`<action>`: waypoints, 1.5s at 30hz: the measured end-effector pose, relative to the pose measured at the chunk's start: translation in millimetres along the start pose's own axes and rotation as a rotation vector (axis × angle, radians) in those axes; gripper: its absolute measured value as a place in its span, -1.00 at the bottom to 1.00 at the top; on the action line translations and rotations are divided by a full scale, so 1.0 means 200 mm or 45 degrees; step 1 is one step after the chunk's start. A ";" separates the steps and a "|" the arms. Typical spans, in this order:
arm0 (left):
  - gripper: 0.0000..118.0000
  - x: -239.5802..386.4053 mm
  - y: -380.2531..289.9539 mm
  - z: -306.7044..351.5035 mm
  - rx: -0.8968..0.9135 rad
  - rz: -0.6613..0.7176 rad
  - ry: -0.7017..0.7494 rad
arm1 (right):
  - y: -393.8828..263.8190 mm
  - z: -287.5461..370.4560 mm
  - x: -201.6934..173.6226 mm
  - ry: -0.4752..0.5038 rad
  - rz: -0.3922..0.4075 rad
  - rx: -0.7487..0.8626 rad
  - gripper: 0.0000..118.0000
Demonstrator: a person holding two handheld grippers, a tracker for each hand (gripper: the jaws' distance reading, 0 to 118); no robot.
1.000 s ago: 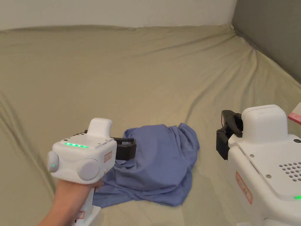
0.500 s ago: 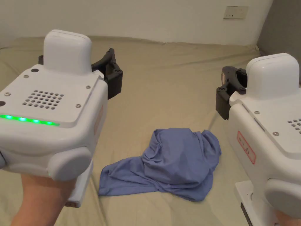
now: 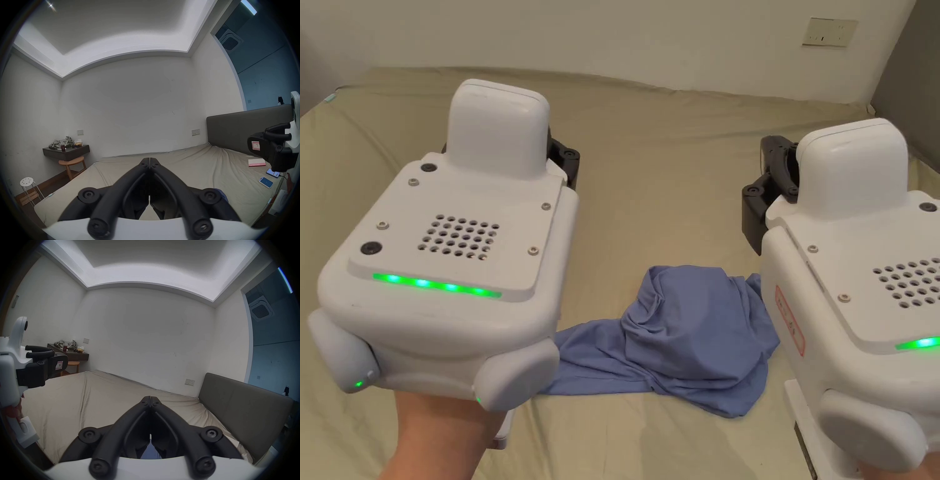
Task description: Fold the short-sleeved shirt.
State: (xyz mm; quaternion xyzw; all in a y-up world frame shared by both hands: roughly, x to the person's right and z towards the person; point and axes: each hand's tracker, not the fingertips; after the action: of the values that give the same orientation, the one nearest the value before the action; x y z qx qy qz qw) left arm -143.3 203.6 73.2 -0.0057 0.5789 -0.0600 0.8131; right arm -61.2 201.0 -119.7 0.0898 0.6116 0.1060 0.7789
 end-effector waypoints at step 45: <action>-0.82 0.26 -1.51 -0.65 -1.105 -0.119 -0.373 | -0.88 -0.33 0.46 -0.048 -0.123 -0.648 -1.00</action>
State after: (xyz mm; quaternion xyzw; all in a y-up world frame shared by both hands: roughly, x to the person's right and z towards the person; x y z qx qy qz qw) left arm -276.5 -92.8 5.4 -0.3801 0.4288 0.1528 0.8052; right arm -95.4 57.9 -267.9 -0.1363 0.5541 0.2173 0.7919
